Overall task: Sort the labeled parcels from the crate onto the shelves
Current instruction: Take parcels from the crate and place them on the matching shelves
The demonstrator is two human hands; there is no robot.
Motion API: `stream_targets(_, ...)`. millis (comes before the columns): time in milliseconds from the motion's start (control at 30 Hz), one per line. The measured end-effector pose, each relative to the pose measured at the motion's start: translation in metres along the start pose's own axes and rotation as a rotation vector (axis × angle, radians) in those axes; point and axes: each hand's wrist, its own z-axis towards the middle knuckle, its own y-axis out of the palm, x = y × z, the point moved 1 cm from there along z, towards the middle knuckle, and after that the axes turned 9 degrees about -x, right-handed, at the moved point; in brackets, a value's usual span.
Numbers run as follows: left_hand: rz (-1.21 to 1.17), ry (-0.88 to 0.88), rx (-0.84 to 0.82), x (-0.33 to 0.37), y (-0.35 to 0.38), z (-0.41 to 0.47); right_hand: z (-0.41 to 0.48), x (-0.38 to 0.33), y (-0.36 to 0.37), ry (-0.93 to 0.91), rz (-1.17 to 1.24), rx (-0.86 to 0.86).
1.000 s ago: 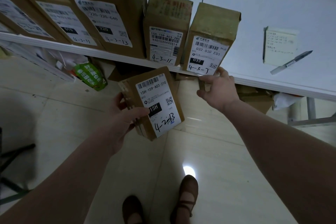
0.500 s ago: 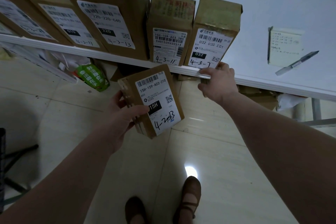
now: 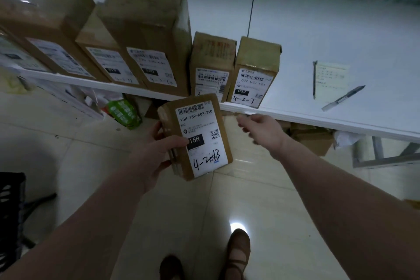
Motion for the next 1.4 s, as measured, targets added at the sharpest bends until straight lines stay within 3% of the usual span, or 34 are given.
stream_targets(133,0.005,0.010,-0.109,0.037,0.004,-0.033,-0.054,-0.037,0.005,-0.032,0.287,-0.261)
stream_targets(467,0.200,0.209,-0.337,0.160,0.020,-0.144,-0.192,-0.131,-0.025,-0.260,0.483,-0.424)
stream_targets(833,0.214,0.493,-0.454,0.297,0.006,-0.270,-0.323,-0.271,-0.062,-0.669,0.377,-0.165)
stream_targets(1100,0.399,0.794,-0.344,0.400,0.018,-0.346,-0.407,-0.371,-0.112,-0.923,0.327,0.112)
stream_targets(1267,0.427,0.952,-0.077,0.450,0.020,-0.351,-0.423,-0.429,-0.154,-1.003,0.418,0.214)
stream_targets(1400,0.620,1.083,0.129,0.477,0.013,-0.341,-0.412,-0.467,-0.181,-0.988,0.404,0.239)
